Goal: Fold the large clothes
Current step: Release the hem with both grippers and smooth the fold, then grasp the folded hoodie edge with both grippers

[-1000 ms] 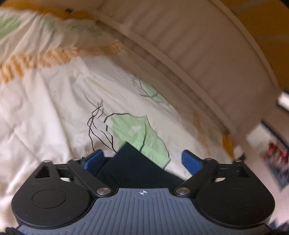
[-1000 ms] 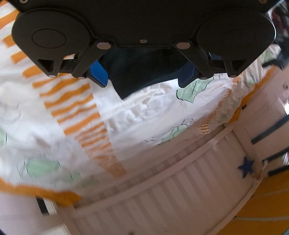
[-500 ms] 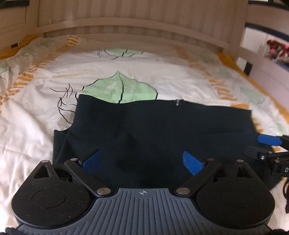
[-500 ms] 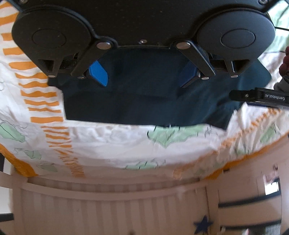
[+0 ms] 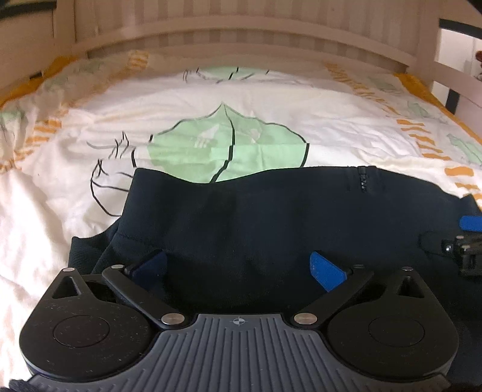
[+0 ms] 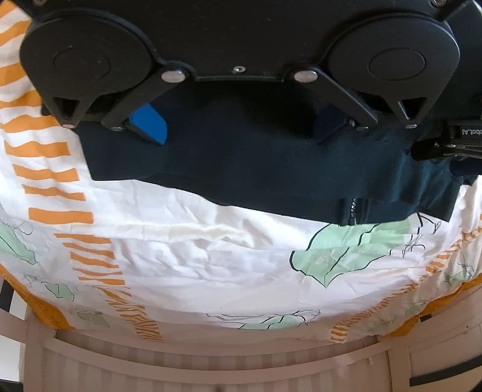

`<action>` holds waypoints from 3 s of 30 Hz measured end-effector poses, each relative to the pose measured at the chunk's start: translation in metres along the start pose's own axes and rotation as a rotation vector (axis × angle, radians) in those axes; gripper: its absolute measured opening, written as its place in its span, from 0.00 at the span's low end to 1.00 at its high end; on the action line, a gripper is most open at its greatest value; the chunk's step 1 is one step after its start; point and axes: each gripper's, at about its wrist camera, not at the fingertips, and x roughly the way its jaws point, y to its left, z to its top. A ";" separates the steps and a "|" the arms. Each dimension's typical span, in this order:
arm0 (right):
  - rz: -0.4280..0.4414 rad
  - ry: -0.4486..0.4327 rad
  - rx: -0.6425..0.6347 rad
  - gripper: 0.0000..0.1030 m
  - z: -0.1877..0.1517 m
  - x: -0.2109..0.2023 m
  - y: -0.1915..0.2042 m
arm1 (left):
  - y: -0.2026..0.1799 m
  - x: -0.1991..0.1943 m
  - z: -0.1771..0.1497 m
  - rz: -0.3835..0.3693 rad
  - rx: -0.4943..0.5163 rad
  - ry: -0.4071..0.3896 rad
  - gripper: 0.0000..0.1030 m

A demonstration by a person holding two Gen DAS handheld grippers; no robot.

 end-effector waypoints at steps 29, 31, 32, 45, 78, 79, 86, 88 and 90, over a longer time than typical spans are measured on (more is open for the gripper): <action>-0.050 -0.123 -0.006 0.99 -0.005 -0.052 -0.005 | 0.019 -0.049 0.002 0.007 -0.033 -0.014 0.93; -0.050 -0.144 0.018 0.99 -0.007 -0.070 -0.013 | 0.031 -0.065 0.000 -0.007 -0.051 -0.025 0.93; -0.039 -0.155 0.039 0.99 -0.009 -0.080 -0.018 | 0.037 -0.072 -0.002 -0.007 -0.054 -0.026 0.93; 0.004 -0.030 0.308 0.99 -0.071 -0.124 -0.096 | 0.120 -0.094 -0.041 -0.156 -0.320 0.087 0.93; 0.380 -0.050 0.438 0.89 -0.078 -0.066 -0.110 | 0.104 -0.015 -0.021 -0.352 -0.316 0.125 0.46; 0.362 -0.047 0.431 0.83 -0.077 -0.067 -0.109 | 0.104 -0.018 -0.021 -0.332 -0.326 0.125 0.33; 0.303 -0.034 0.433 0.27 -0.068 -0.082 -0.101 | 0.109 -0.045 -0.015 -0.375 -0.414 0.057 0.17; 0.307 -0.042 0.463 0.26 -0.063 -0.093 -0.100 | 0.111 -0.059 -0.014 -0.415 -0.452 0.032 0.17; 0.322 -0.058 0.494 0.24 -0.060 -0.104 -0.101 | 0.111 -0.077 -0.011 -0.456 -0.473 0.013 0.17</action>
